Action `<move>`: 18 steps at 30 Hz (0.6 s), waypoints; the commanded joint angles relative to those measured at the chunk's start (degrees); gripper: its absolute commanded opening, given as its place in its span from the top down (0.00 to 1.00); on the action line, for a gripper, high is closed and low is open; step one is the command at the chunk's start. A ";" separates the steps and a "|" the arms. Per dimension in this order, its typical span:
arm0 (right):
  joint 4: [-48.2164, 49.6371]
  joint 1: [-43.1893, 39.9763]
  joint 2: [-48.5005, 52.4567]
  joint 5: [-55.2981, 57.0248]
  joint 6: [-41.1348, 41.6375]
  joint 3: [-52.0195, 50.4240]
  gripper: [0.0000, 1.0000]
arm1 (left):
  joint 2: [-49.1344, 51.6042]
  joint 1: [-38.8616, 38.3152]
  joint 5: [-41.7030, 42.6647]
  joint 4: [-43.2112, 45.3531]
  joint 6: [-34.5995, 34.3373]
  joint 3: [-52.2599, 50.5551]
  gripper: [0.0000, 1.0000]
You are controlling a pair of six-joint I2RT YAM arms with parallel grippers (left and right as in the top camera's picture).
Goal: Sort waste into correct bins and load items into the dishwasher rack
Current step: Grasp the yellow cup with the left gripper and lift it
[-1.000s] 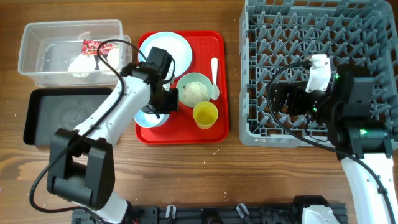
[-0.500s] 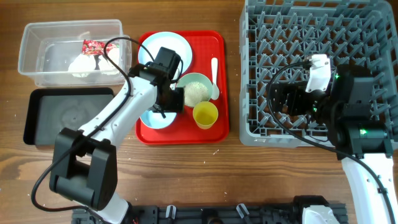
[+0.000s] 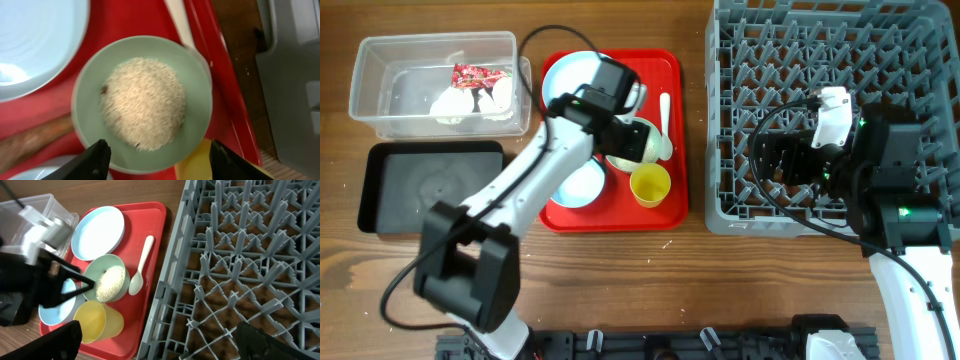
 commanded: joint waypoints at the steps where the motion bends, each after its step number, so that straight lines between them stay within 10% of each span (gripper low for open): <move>1: 0.31 -0.13 0.11 -0.70 0.20 1.01 0.00 | 2.45 -2.86 -1.03 1.49 5.01 0.90 0.36; 12: 0.48 -0.13 0.11 -0.70 0.20 1.01 0.00 | -2.64 -3.67 -0.94 -3.89 3.96 5.35 0.36; 18: 0.48 -0.13 0.11 -0.74 0.22 1.01 0.00 | -4.09 -3.76 -0.28 -12.94 -12.35 5.49 0.52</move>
